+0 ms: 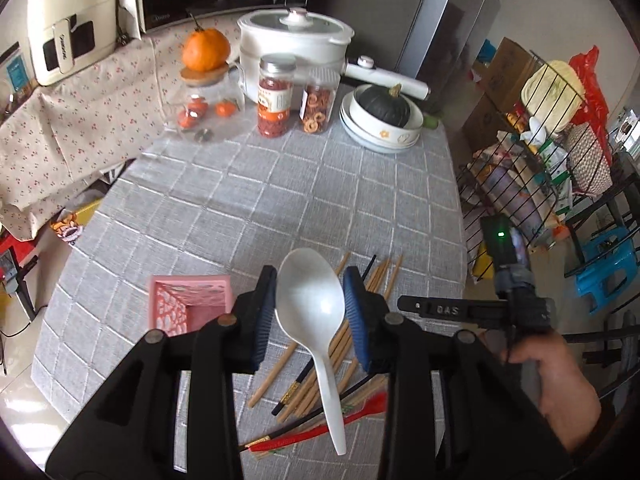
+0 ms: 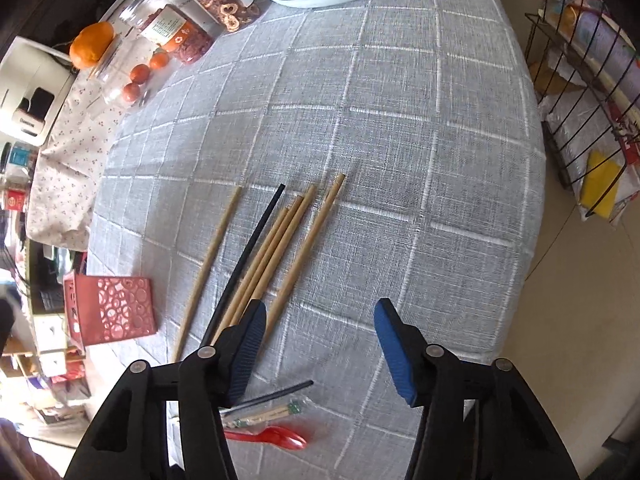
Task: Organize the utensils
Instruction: 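Grasp the white plastic spoon with the left tool while the right tool grasps a wooden chopstick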
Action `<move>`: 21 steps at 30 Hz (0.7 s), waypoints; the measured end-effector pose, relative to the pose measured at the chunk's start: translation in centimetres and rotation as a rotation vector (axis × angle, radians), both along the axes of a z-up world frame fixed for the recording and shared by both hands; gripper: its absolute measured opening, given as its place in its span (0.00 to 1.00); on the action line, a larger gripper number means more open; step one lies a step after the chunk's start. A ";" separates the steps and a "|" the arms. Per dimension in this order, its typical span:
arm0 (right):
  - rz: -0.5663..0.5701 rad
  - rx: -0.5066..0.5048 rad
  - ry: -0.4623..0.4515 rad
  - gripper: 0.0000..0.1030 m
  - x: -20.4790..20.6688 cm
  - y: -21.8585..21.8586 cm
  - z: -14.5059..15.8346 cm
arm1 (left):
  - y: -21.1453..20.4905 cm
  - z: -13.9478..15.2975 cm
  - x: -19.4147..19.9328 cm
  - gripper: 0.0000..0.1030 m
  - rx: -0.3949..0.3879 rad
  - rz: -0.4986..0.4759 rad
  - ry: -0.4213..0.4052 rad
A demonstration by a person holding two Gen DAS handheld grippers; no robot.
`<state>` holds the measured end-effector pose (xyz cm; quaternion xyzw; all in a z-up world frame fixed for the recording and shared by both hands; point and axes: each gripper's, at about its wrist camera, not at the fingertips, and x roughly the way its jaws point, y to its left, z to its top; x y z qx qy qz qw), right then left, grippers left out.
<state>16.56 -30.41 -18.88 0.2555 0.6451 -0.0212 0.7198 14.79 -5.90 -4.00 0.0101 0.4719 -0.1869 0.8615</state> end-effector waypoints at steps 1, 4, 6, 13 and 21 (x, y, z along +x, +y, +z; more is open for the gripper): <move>-0.008 0.009 0.004 0.37 0.3 0.1 -0.5 | 0.4 0.5 -0.4 0.35 -0.006 0.005 -0.030; -0.014 -0.020 -0.009 0.26 1.2 0.6 -1.0 | 2.3 1.5 -2.0 0.35 -0.014 0.018 -0.126; -0.003 -0.049 -0.026 0.26 1.8 0.9 -1.1 | 3.0 1.3 -2.0 0.35 0.000 0.025 -0.146; 0.016 -0.155 0.002 0.24 3.3 2.7 -1.4 | 4.3 1.1 -1.7 0.35 0.006 0.033 -0.188; -0.021 -0.143 -0.027 0.09 3.9 3.6 -1.4 | 5.2 0.9 -1.9 0.35 -0.009 0.064 -0.261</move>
